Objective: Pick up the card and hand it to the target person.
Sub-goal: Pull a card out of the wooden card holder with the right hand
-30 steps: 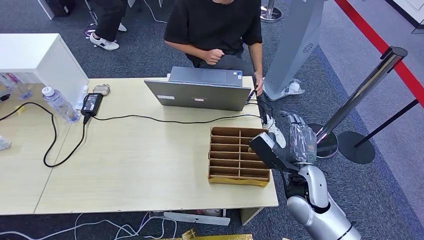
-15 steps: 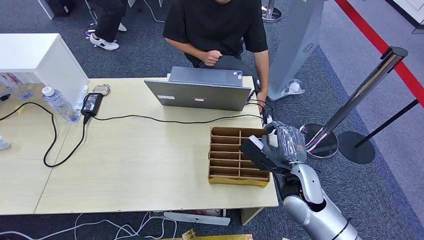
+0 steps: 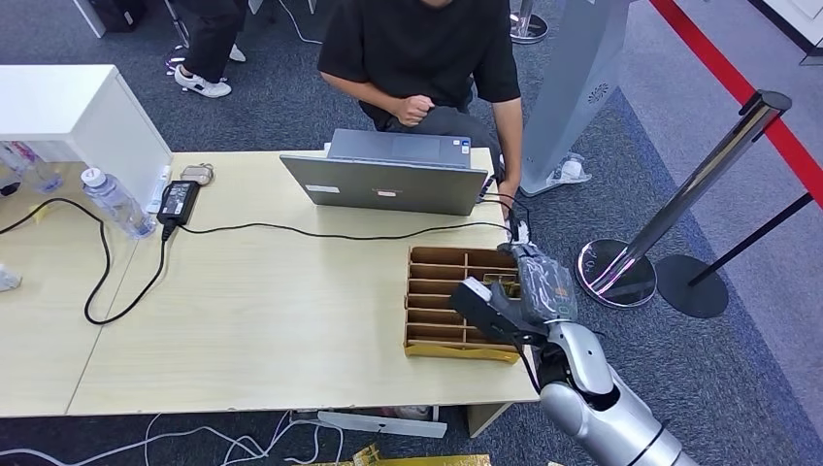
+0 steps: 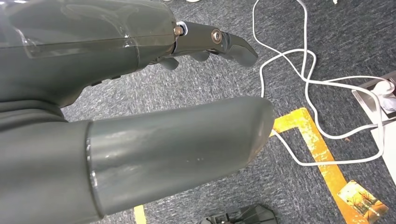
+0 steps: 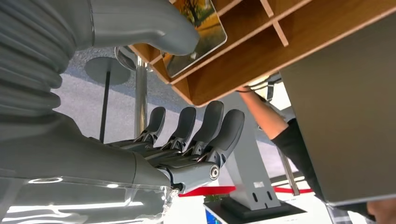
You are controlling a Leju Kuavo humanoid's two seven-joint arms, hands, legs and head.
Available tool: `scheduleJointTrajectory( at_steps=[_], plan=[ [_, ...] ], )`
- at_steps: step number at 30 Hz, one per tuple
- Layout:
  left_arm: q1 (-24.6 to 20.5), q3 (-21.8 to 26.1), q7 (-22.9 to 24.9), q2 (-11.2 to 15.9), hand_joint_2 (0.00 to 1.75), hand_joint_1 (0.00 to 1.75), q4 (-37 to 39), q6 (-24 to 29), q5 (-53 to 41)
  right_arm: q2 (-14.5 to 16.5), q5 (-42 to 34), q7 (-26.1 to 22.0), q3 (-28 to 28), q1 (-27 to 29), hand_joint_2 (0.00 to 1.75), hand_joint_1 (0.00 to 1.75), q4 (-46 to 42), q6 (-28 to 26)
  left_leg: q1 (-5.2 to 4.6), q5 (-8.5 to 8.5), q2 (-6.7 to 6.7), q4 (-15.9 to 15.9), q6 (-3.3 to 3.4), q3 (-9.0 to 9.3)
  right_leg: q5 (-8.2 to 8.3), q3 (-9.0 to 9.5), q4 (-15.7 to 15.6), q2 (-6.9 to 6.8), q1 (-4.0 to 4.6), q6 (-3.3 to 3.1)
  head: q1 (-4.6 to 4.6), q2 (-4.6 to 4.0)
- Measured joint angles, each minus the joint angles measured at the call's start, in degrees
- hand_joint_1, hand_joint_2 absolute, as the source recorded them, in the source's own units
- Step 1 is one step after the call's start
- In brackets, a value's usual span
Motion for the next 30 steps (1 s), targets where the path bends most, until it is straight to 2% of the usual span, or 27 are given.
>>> scheduleJointTrajectory(
  at_steps=[4,13,19,24,30],
  plan=[
    [0.0,0.0,0.0,0.0,0.0,0.0,0.0,0.0,0.0,0.0,-0.1,0.0,0.7,-0.2,1.75,0.76,0.7,0.1,0.0,0.0,0.0,0.0,0.0,0.0,0.0,0.0,0.0,0.0,0.0,0.0,-0.01,0.0],
    [0.0,0.0,0.3,0.0,0.0,0.0,0.0,0.0,0.0,0.0,0.3,0.2,2.1,-0.5,1.75,0.95,1.5,0.6,0.0,0.0,0.0,0.0,0.0,0.0,0.0,0.0,0.0,0.0,0.0,0.0,-0.01,0.0],
    [0.0,0.0,0.4,0.1,0.0,0.0,0.0,0.0,0.0,0.0,3.2,1.7,3.0,-1.1,1.75,1.08,1.8,1.2,0.0,0.0,0.0,0.0,0.0,0.0,0.0,0.0,0.0,0.0,0.0,0.0,-0.01,0.0],
    [0.1,0.0,0.6,0.1,0.0,0.0,0.0,0.0,0.0,0.0,7.4,3.6,3.5,-1.6,1.75,1.03,1.8,2.4,0.0,0.0,0.0,0.0,0.0,0.0,0.0,0.0,0.0,0.0,0.0,0.0,0.01,0.0],
    [0.1,0.0,0.5,0.1,0.0,0.0,0.0,0.0,0.0,0.0,8.5,4.3,3.9,-1.7,1.75,0.92,1.8,3.4,0.0,0.0,0.0,0.0,0.0,0.01,0.0,0.0,0.0,0.0,0.0,0.0,0.0,0.0]
  ],
)
